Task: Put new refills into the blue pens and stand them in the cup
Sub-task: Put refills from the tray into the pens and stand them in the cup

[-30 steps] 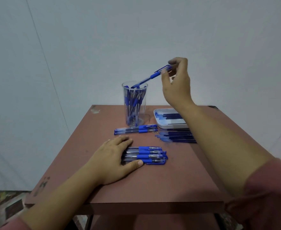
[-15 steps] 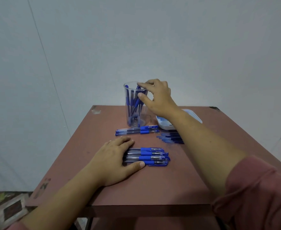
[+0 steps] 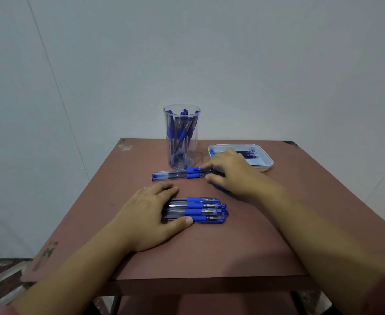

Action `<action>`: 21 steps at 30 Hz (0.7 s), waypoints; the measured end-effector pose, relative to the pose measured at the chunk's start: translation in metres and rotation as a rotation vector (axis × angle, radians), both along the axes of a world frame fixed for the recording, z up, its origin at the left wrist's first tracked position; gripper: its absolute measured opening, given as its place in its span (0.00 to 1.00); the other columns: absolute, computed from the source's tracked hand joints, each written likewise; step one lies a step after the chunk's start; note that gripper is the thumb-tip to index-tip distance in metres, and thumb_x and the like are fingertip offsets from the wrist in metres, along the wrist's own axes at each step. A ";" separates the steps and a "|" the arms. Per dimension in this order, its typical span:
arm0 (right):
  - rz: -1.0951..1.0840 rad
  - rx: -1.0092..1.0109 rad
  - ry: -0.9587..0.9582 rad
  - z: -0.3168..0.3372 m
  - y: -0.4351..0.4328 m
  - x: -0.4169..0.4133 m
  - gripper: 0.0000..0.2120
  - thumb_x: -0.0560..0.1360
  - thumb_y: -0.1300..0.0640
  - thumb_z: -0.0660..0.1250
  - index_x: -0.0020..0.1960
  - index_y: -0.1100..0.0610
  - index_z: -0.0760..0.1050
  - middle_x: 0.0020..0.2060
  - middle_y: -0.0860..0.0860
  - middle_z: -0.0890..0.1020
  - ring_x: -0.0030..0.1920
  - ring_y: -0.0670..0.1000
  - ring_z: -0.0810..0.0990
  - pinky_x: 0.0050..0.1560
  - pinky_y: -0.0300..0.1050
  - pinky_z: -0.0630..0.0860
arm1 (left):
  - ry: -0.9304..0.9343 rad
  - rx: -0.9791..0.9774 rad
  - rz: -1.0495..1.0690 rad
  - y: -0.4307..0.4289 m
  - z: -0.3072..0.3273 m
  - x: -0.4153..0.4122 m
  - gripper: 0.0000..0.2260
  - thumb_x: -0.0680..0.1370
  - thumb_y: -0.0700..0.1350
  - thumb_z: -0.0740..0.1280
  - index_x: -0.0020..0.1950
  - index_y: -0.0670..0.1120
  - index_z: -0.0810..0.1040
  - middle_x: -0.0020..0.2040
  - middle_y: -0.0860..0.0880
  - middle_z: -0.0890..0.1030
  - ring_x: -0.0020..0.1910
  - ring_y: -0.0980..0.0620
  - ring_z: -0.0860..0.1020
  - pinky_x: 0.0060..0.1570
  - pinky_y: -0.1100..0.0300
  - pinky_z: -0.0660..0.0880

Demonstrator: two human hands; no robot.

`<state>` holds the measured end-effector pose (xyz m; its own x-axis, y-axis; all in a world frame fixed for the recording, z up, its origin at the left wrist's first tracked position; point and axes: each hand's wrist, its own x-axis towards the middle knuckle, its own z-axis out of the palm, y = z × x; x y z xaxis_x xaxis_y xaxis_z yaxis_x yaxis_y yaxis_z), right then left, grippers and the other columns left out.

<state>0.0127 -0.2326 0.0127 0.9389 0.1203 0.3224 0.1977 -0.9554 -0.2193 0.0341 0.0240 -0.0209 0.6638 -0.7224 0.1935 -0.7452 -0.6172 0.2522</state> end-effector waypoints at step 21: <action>-0.058 -0.084 -0.040 -0.009 0.013 0.017 0.11 0.79 0.51 0.64 0.61 0.48 0.74 0.51 0.46 0.77 0.58 0.49 0.68 0.57 0.47 0.58 | -0.004 -0.022 0.005 -0.002 0.001 -0.004 0.44 0.67 0.77 0.49 0.77 0.53 0.63 0.76 0.57 0.62 0.72 0.58 0.63 0.72 0.58 0.60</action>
<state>0.0297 -0.2200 0.0041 0.9318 0.0941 0.3506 0.1483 -0.9802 -0.1310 0.0303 0.0223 -0.0196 0.6664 -0.7149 0.2118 -0.7434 -0.6150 0.2630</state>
